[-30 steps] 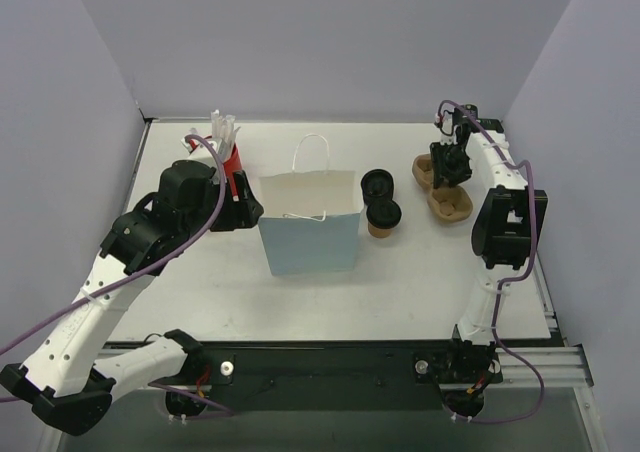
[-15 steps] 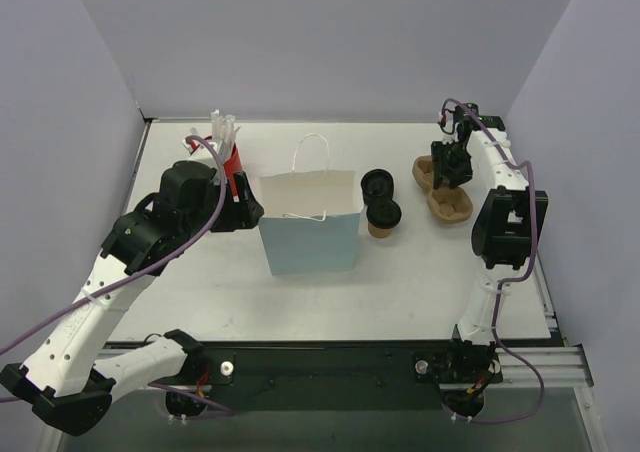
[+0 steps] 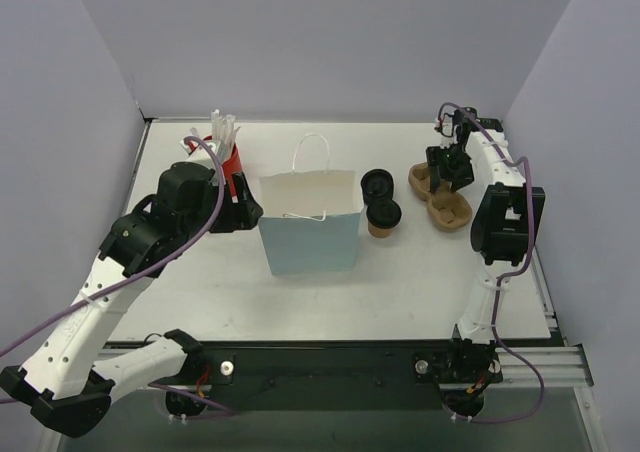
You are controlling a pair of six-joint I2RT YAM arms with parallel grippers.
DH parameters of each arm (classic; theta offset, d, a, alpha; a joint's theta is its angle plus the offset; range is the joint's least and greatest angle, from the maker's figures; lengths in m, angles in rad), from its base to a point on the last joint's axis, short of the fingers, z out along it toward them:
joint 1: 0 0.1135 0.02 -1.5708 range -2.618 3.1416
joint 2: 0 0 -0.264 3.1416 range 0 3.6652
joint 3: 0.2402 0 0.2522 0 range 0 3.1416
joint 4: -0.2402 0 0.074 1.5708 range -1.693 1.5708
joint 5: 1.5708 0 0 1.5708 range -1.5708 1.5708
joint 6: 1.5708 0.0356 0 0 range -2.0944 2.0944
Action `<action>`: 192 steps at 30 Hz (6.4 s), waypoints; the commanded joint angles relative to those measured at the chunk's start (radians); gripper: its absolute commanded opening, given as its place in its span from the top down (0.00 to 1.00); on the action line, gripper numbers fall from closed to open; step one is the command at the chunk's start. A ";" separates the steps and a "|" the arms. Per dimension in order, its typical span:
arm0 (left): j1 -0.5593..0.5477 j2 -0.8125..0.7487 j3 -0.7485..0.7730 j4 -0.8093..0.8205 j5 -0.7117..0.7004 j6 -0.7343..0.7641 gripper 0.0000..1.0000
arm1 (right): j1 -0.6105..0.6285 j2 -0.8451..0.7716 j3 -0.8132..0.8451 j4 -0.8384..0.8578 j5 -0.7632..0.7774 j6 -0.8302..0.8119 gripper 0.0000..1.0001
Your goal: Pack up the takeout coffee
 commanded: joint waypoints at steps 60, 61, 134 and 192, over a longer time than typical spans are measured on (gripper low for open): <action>-0.002 -0.030 -0.018 0.044 -0.005 0.032 0.25 | -0.033 -0.039 0.163 -0.156 0.064 0.279 0.66; -0.002 -0.030 -0.019 0.042 -0.008 0.032 0.25 | -0.036 -0.042 0.180 -0.159 0.058 0.291 0.66; 0.085 0.021 -0.133 0.288 0.101 -0.091 1.00 | 0.821 -0.528 -0.050 0.097 -0.228 -0.279 0.72; 0.068 -0.012 -0.180 0.254 0.154 -0.062 0.85 | 0.918 -0.313 -0.170 0.019 0.027 -0.278 0.50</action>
